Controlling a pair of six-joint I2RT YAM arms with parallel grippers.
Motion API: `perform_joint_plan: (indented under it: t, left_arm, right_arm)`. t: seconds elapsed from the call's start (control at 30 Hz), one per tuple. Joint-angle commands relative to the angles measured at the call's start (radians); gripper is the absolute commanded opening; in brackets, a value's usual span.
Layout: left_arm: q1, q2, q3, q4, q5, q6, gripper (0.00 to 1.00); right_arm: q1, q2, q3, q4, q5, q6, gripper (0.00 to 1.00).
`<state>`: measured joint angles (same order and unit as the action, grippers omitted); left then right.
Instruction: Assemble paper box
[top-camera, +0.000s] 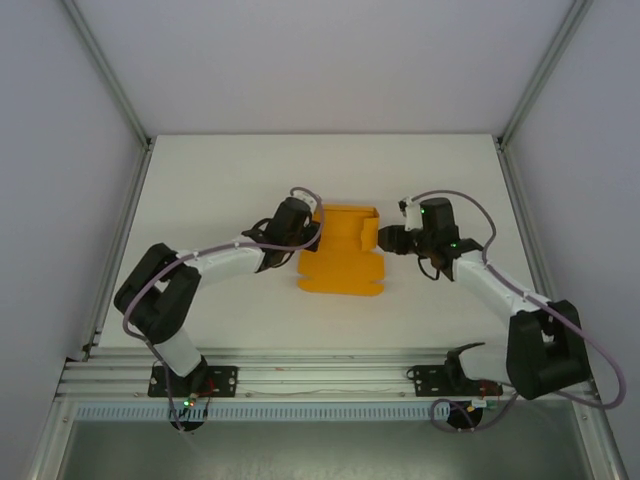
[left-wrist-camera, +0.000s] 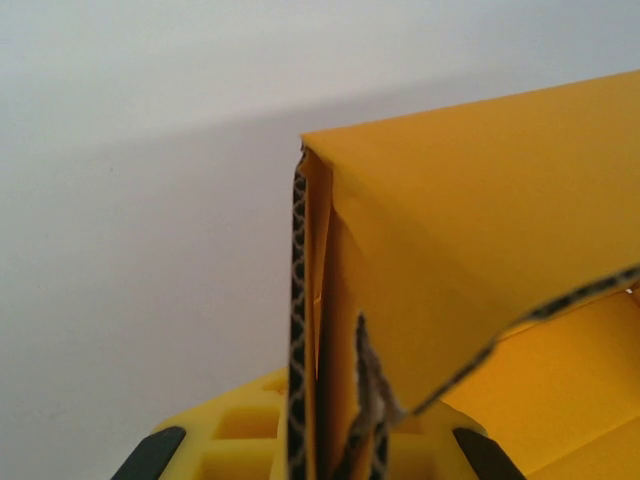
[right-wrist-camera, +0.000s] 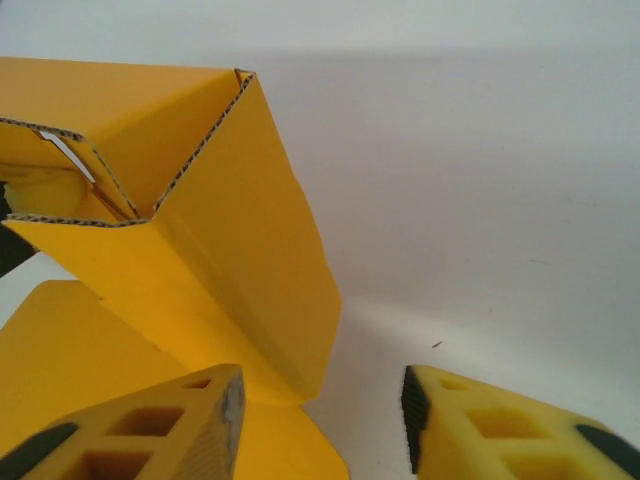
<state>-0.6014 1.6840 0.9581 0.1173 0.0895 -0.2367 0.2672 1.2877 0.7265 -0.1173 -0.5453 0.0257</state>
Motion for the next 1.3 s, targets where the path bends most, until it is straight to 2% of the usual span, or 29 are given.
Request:
perform_joint_plan:
  t: [0.0, 0.33, 0.77, 0.97, 1.27]
  left_arm:
    - [0.002, 0.03, 0.012, -0.013, 0.0, -0.003, 0.0]
    - [0.003, 0.091, 0.017, -0.03, -0.019, -0.006, 0.0]
    - [-0.001, 0.127, -0.011, -0.003, -0.05, -0.007, 0.0]
    - [-0.016, 0.151, 0.008, -0.02, -0.068, 0.006, 0.0]
    - [-0.018, 0.114, -0.021, -0.01, -0.08, 0.003, 0.0]
  right_arm:
    - [-0.002, 0.036, 0.017, 0.004, 0.011, -0.006, 0.39]
    - [-0.002, 0.167, 0.056, 0.025, -0.103, 0.014, 0.38]
    - [0.01, 0.272, 0.079, 0.105, -0.16, 0.056, 0.38]
    - [0.061, 0.313, 0.094, 0.156, -0.135, 0.071, 0.37]
    - [0.066, 0.323, 0.105, 0.155, -0.054, 0.104, 0.35]
